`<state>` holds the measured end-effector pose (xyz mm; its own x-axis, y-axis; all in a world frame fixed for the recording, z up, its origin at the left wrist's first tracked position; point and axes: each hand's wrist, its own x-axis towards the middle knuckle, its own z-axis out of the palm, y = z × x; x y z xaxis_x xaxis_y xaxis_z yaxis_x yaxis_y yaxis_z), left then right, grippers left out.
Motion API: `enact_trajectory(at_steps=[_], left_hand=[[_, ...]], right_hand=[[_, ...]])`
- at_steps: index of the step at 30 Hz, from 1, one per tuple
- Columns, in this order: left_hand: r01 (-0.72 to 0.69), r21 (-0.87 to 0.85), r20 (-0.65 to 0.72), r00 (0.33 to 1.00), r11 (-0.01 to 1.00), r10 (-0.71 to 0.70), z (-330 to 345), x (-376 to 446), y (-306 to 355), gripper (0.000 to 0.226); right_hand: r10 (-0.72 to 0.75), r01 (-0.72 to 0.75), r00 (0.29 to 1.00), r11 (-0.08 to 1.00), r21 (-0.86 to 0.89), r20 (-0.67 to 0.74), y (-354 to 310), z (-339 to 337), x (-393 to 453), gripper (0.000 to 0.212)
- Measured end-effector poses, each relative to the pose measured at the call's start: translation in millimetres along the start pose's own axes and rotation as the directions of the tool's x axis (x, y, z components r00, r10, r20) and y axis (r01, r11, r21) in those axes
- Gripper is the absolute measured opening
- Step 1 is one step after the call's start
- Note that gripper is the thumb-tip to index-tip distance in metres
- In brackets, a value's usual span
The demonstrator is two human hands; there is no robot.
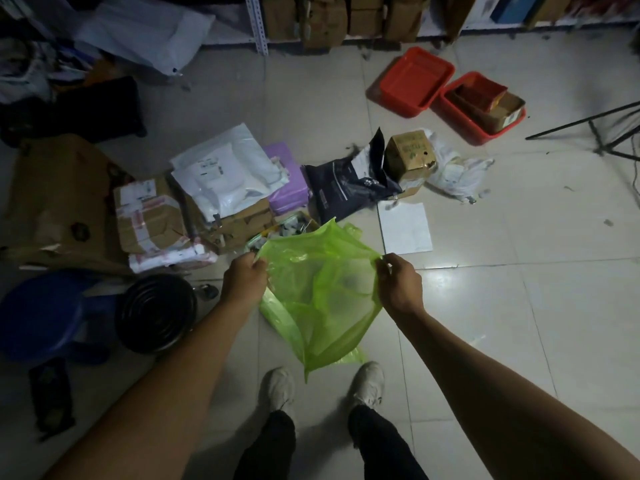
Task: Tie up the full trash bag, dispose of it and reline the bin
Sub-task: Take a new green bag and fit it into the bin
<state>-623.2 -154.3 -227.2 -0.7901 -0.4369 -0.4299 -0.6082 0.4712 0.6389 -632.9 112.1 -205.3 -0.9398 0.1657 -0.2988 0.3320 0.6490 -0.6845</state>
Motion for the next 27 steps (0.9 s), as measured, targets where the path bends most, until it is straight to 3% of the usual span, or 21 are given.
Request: enact_trajectory(at_steps=[9, 20, 27], left_hand=[[0.004, -0.101, 0.031, 1.0, 0.995, 0.0, 63, 39, -42, 0.027], [-0.046, -0.263, -0.088, 0.996, 0.964, 0.023, 77, 100, -62, 0.026], [-0.025, -0.259, -0.029, 0.999, 0.966, 0.018, 103, 123, -91, 0.023]], right_hand=[[0.083, -0.081, 0.996, 0.996, 0.044, -0.032, 47, 50, 46, 0.017], [0.088, -0.067, 0.986, 0.987, 0.144, -0.14, 66, 107, 80, 0.021], [0.066, -0.056, 0.986, 0.996, 0.069, -0.152, 87, 135, 104, 0.017]])
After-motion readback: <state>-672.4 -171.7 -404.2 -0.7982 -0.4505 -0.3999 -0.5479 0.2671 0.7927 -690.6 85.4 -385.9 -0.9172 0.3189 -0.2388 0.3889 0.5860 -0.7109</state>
